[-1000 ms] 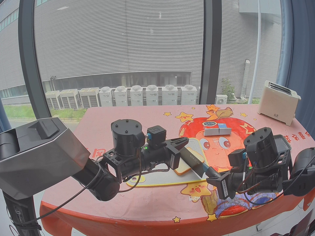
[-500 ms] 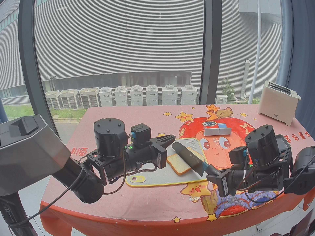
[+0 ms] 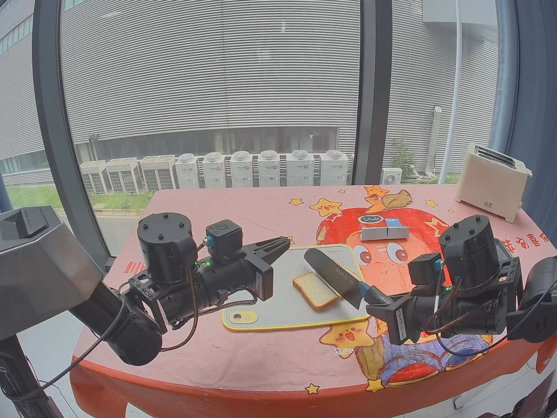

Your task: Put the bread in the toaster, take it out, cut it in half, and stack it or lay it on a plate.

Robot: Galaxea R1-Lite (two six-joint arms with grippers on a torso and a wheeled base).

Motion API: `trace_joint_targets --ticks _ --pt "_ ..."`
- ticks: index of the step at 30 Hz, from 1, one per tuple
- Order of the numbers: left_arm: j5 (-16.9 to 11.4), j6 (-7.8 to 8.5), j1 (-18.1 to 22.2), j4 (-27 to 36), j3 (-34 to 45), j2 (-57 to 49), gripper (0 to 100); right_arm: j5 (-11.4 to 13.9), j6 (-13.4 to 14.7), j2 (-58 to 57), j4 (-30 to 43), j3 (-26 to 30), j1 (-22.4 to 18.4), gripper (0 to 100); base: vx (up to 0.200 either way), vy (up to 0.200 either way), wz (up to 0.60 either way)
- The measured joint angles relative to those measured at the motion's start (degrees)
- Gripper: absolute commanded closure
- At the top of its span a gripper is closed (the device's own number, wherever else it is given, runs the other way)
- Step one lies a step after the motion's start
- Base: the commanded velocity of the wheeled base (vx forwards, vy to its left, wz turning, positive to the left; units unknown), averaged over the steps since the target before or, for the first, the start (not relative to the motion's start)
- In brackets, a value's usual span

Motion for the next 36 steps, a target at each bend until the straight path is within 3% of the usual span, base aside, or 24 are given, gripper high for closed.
trace_joint_targets --ticks 10,23,36 --pt "1.67 0.04 0.40 -5.28 4.94 -1.44 100 -0.17 0.00 -1.38 0.05 0.22 -0.06 100 0.000 0.000 0.00" --pt "2.19 0.13 3.47 -6.79 11.01 -4.90 100 -1.62 0.02 -1.69 -0.06 0.21 -0.17 100 0.000 0.000 0.00" --pt "6.16 0.85 4.35 -6.79 16.68 -11.02 100 -2.11 0.02 -2.94 0.02 0.49 -1.02 100 0.000 0.000 0.00"
